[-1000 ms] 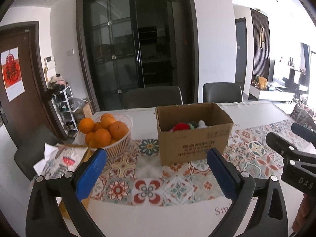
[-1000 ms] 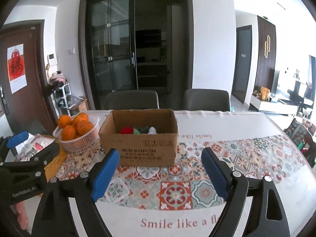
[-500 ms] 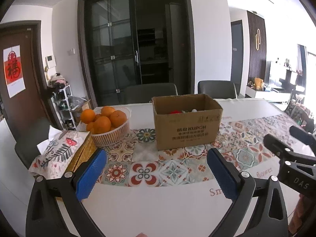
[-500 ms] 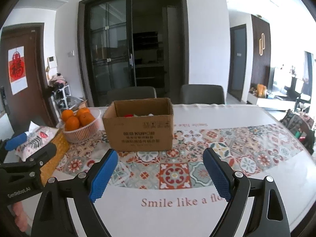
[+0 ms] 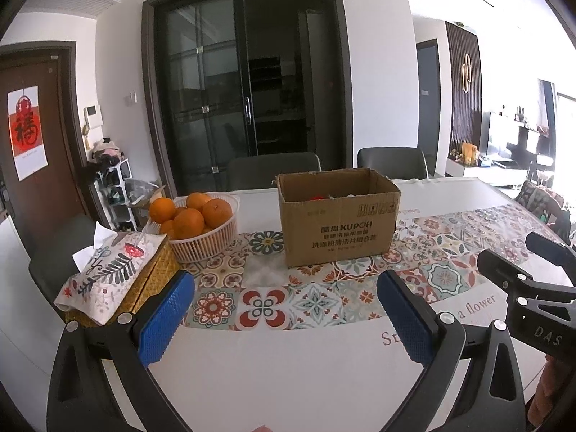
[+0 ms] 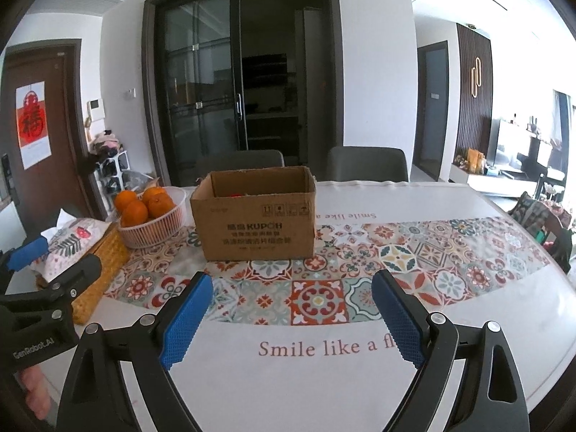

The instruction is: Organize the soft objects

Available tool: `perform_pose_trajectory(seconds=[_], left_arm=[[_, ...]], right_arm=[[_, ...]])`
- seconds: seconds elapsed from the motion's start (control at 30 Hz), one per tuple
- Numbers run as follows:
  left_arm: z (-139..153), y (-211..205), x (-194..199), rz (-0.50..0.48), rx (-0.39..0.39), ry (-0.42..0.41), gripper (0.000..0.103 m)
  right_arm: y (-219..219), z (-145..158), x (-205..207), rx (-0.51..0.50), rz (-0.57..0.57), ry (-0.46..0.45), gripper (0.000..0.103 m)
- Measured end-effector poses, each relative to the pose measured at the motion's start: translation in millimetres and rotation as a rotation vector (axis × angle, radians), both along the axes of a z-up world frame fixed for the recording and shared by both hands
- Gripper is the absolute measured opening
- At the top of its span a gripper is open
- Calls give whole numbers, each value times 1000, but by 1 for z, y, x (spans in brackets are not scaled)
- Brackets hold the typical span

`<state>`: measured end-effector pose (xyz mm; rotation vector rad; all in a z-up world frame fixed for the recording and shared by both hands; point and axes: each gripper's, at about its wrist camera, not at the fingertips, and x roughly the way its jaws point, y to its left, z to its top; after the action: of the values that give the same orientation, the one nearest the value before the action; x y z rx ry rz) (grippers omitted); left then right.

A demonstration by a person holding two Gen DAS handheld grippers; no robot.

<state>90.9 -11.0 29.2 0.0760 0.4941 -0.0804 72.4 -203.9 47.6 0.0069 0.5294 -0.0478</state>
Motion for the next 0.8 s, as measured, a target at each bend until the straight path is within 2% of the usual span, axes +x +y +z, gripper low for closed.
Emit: perform_pose_trajectory(seconds=[0.43, 0.8], left_arm=[[9, -2, -3, -3, 10, -18, 103], [18, -4, -15, -6, 20, -65, 103]], right_arm=[[1, 3, -4, 2, 1, -4, 91], [1, 6, -10, 9, 1, -21, 91]])
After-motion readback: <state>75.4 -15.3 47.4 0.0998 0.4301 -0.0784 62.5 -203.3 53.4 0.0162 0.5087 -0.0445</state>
